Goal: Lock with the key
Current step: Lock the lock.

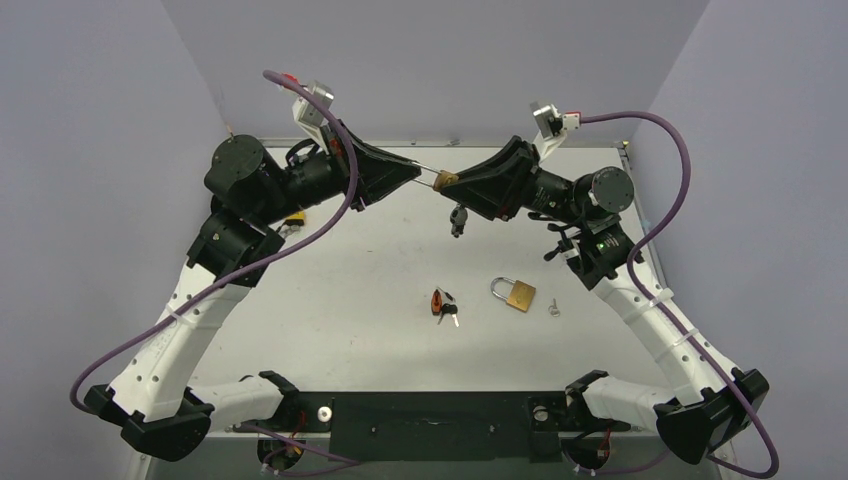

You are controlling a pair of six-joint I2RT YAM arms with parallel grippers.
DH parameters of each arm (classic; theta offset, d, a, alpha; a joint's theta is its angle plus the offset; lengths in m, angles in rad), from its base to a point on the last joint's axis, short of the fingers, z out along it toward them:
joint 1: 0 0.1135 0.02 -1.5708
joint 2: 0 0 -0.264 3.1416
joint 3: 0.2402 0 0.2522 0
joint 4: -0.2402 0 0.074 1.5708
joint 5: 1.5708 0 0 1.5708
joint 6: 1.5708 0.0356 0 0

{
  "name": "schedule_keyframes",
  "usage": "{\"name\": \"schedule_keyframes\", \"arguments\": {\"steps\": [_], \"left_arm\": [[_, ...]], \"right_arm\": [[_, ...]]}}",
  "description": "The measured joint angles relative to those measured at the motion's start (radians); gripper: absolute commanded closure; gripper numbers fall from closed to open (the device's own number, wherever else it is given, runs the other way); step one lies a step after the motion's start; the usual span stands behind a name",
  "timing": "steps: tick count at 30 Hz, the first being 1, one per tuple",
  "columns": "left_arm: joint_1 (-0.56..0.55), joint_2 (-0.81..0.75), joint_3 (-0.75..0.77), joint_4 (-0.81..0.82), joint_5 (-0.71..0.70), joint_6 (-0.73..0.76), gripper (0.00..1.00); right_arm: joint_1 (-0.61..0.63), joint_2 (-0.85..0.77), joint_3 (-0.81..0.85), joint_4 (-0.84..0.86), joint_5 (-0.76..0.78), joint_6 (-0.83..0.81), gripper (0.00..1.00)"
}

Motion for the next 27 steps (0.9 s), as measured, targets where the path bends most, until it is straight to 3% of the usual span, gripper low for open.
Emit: {"name": "schedule_keyframes", "arguments": {"steps": [16, 27], "left_arm": [[-0.019, -0.003, -0.016, 0.013, -0.009, 0.011, 1.00], [-0.040, -0.034, -0.090, 0.069, -0.059, 0.012, 1.00]], "right_arm": [[0.083, 0.000, 0.072, -0.240, 0.080, -0.175, 1.00], [0.083, 0.002, 0.096, -0.307, 0.089, -0.196, 1.00]]}}
